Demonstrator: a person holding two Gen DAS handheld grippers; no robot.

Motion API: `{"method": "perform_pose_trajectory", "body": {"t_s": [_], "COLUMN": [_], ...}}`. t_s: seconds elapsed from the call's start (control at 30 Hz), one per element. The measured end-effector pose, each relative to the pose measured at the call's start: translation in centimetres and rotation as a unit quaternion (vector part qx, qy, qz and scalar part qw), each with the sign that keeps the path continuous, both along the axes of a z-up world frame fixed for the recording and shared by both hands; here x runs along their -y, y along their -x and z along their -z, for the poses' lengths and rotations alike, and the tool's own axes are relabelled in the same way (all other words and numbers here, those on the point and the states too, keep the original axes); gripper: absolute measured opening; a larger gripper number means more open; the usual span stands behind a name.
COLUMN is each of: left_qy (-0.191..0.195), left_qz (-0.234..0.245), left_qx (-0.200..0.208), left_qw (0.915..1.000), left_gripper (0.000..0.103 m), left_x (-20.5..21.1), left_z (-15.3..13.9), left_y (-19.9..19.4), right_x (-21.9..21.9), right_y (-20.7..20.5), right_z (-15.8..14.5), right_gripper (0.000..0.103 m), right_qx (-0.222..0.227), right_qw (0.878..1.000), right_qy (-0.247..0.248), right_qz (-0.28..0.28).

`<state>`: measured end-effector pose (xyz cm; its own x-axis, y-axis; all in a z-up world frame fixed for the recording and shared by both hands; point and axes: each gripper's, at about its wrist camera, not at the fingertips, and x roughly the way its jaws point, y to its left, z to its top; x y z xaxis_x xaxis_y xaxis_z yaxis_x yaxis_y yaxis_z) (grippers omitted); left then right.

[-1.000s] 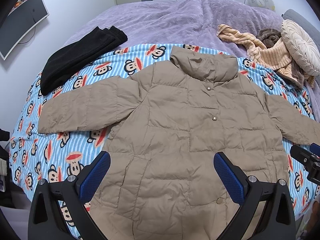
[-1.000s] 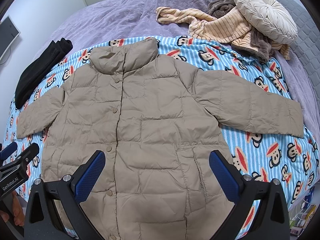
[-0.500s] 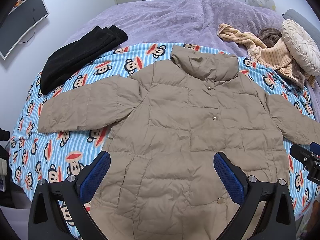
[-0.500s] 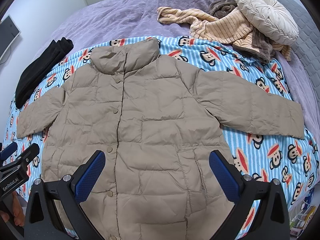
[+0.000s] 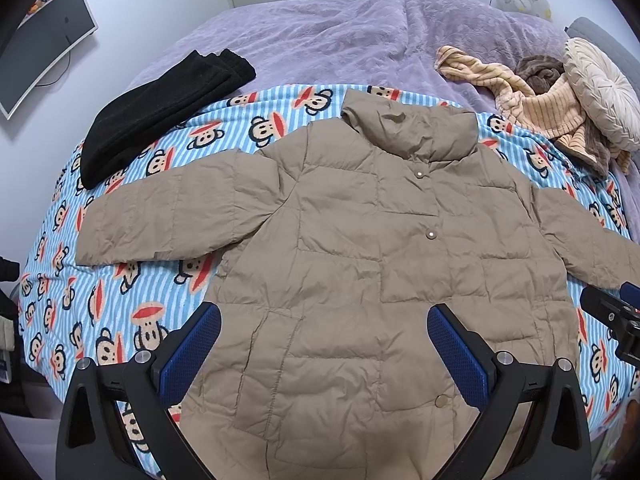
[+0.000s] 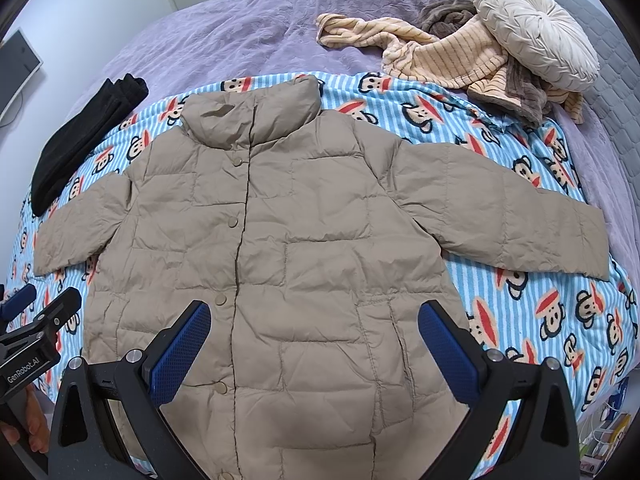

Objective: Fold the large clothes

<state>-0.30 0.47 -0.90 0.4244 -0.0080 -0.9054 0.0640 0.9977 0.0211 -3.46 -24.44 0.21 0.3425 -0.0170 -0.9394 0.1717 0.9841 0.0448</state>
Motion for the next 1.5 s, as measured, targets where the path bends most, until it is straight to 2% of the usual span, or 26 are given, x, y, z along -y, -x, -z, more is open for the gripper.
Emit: {"method": "perform_pose_trajectory", "body": {"t_s": [0.13,0.27,0.33,0.5,0.63,0.77,0.9,1.0,1.03,1.2,1.33,1.43,1.5], "left_qy": [0.013,0.007,0.028,0.041,0.021,0.018,0.039,0.035,0.023,0.052,0.088,0.111,0.142], "left_qz": [0.000,0.001,0.002,0.001,-0.003,-0.009,-0.009,-0.007,-0.008,-0.012,-0.037,-0.068,-0.091], "left_qx": [-0.009,-0.010,-0.027,-0.036,-0.016,-0.012,-0.021,-0.034,-0.050,-0.042,-0.036,-0.046,-0.042], "left_qw": [0.9999,0.9999,0.9992,0.9985,0.9997,0.9997,0.9990,0.9988,0.9984,0.9977,0.9948,0.9905,0.9848], "left_gripper": [0.103,0.103,0.103,0.103,0.103,0.103,0.103,0.103,0.103,0.103,0.103,0.103,0.103], "left_x": [0.0,-0.3,-0.3,-0.4,-0.5,-0.9,-2.0,-2.9,-3.3,-6.5,-10.9,-15.3,-18.7], "left_z": [0.0,0.6,0.7,0.8,0.7,0.9,1.5,2.0,2.2,3.8,6.2,7.9,9.2], "left_y": [0.0,0.0,0.0,0.0,-0.1,-0.2,-0.4,-0.3,-0.2,-0.9,-2.2,-3.4,-4.3], "right_x": [0.0,-0.1,-0.1,-0.1,-0.1,-0.2,-0.2,-0.2,-0.3,-2.0,-4.5,-7.0,-8.9], "right_y": [0.0,0.0,-0.1,-0.1,-0.1,-0.1,0.0,0.4,0.5,0.4,0.4,-0.5,-0.9], "right_z": [0.0,0.0,0.0,0.1,0.2,0.2,0.3,0.4,0.5,1.3,2.0,3.8,5.0], "right_gripper": [0.103,0.103,0.103,0.103,0.103,0.103,0.103,0.103,0.103,0.103,0.103,0.103,0.103], "right_qx": [0.000,0.000,0.000,-0.001,-0.002,-0.002,-0.002,-0.003,-0.003,-0.006,0.014,-0.022,-0.040], "right_qw": [1.000,1.000,1.000,1.000,1.000,1.000,1.000,1.000,1.000,0.999,0.999,0.999,0.998], "right_qy": [-0.001,-0.001,-0.001,-0.001,-0.001,-0.002,-0.008,-0.007,-0.010,-0.030,-0.030,-0.047,-0.057], "right_qz": [-0.001,0.000,0.000,0.000,0.001,0.001,0.006,0.015,0.016,0.015,0.014,0.000,-0.008]}}
